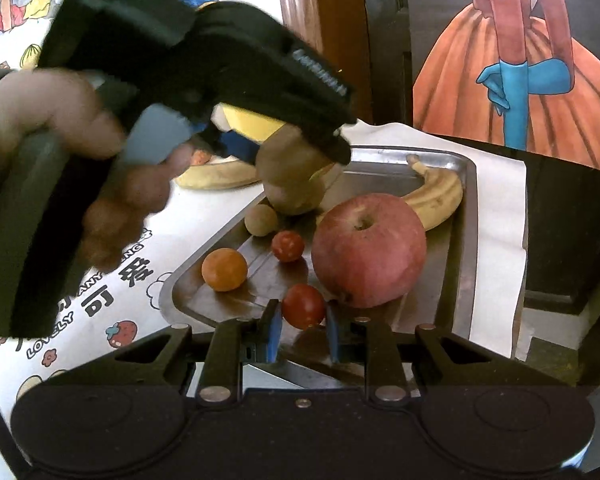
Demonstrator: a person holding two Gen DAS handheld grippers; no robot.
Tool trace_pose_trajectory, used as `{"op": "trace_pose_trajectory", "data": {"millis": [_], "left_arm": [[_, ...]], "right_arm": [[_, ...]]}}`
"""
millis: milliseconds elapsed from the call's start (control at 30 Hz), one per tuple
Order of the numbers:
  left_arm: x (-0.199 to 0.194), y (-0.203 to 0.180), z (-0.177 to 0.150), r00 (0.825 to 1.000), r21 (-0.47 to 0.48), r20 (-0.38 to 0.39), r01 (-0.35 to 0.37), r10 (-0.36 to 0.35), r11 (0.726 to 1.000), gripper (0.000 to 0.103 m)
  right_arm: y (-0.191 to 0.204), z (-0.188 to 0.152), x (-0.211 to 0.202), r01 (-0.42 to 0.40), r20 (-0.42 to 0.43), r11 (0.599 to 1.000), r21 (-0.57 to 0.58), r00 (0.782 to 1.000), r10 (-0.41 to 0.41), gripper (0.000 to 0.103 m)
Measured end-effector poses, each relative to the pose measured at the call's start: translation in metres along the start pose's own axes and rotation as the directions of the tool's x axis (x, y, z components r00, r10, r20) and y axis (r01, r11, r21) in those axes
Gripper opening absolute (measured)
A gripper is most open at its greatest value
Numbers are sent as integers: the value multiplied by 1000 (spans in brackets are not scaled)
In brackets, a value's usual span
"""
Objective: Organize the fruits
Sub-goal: 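Lower the kiwi into the tray and open the left tool while the right tool releases the tomato there, then withdraw both open tools up from the tray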
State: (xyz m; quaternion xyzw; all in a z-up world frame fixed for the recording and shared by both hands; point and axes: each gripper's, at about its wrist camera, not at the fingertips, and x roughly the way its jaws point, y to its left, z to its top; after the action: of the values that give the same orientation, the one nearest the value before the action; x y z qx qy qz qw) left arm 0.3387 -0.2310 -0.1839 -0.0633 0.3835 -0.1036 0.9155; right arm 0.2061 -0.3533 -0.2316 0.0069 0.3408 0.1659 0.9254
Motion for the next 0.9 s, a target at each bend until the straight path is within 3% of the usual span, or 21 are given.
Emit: {"op": "trace_pose_trajectory", "data": {"millis": [433, 533, 633, 767, 833, 900], "left_arm": [[30, -17, 10, 1000, 61, -25, -14, 16, 998, 64], [26, -17, 7, 1000, 62, -25, -2, 3, 998, 65], [19, -13, 4, 1000, 49, -1, 13, -13, 999, 76], [3, -2, 2, 1000, 47, 7, 29, -29, 999, 79], [-13, 8, -1, 999, 40, 29, 30, -31, 999, 86], [-32, 21, -7, 998, 26, 66, 15, -17, 1000, 95]], "right_arm": [[-7, 0, 6, -26, -7, 1000, 10, 1000, 26, 30], [-7, 0, 3, -18, -14, 1000, 20, 1000, 18, 42], [-8, 0, 0, 6, -14, 999, 36, 1000, -5, 51], [-8, 0, -6, 55, -6, 998, 39, 998, -55, 63], [-7, 1, -12, 92, -8, 993, 72, 996, -92, 68], [-2, 2, -22, 119, 6, 988, 98, 993, -120, 80]]}}
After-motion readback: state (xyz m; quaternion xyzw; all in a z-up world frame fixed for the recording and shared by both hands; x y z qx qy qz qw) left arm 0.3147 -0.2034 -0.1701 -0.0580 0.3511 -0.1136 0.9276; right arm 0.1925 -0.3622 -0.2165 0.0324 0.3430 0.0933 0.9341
